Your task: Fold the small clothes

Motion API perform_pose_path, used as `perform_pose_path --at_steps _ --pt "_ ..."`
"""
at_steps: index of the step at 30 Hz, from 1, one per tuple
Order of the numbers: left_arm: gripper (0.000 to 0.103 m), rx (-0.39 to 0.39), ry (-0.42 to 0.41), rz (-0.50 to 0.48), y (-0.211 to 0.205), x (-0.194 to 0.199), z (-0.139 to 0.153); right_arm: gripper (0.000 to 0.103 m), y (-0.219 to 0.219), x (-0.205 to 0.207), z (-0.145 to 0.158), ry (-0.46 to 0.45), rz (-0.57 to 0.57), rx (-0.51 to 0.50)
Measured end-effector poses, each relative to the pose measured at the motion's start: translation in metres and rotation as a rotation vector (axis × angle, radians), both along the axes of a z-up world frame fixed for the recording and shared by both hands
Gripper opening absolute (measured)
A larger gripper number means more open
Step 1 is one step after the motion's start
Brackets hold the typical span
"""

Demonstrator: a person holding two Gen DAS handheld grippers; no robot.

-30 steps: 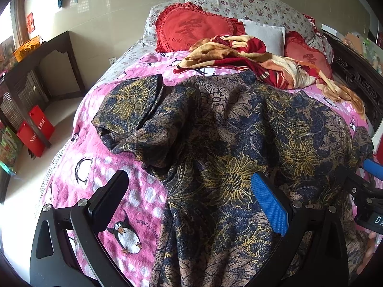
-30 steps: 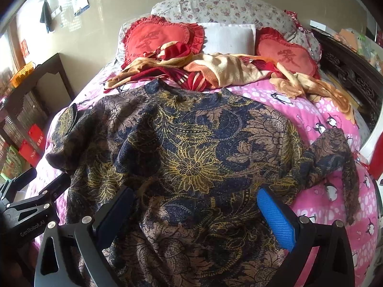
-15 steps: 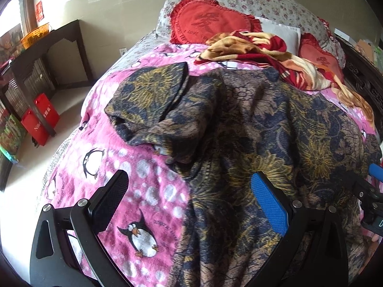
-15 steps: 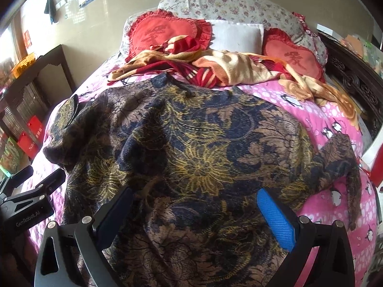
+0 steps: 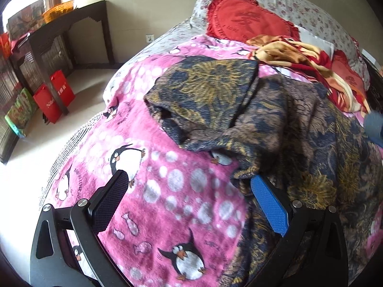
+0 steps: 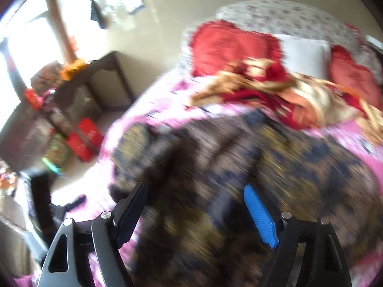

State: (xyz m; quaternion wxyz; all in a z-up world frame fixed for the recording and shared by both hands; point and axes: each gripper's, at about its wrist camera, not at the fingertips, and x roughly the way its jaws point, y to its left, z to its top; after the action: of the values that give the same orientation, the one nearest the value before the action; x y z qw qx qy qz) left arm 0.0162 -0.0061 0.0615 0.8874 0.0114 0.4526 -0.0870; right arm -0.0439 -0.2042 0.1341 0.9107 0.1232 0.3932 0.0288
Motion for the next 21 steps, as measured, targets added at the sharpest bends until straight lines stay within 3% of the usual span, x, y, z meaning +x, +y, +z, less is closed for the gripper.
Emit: perform_pose_path --at_steps 7,12,14,16,18,20,21 --pt "0.103 -0.027 0.028 0.02 0.011 0.017 -0.011 0.082 0.043 0.082 -0.008 0.041 0.124 0.09" --pt "0.103 -0.044 0.062 0.022 0.015 0.024 -0.022 0.081 0.058 0.124 -0.036 0.121 0.144 0.097" --pt "0.103 -0.055 0.07 0.027 0.016 0.026 -0.026 0.076 0.062 0.134 -0.047 0.139 0.15 0.087" --pt "0.103 -0.056 0.067 0.029 0.015 0.027 -0.027 0.057 0.063 0.143 -0.054 0.148 0.151 0.085" --pt "0.103 -0.044 0.062 0.026 0.013 0.028 -0.028 0.052 0.06 0.149 -0.059 0.156 0.151 0.121" --pt "0.103 -0.035 0.059 0.024 0.011 0.029 -0.028 0.038 0.06 0.154 -0.063 0.156 0.143 0.159" --pt "0.103 -0.033 0.06 0.024 0.011 0.029 -0.028 0.019 0.06 0.155 -0.063 0.152 0.146 0.166"
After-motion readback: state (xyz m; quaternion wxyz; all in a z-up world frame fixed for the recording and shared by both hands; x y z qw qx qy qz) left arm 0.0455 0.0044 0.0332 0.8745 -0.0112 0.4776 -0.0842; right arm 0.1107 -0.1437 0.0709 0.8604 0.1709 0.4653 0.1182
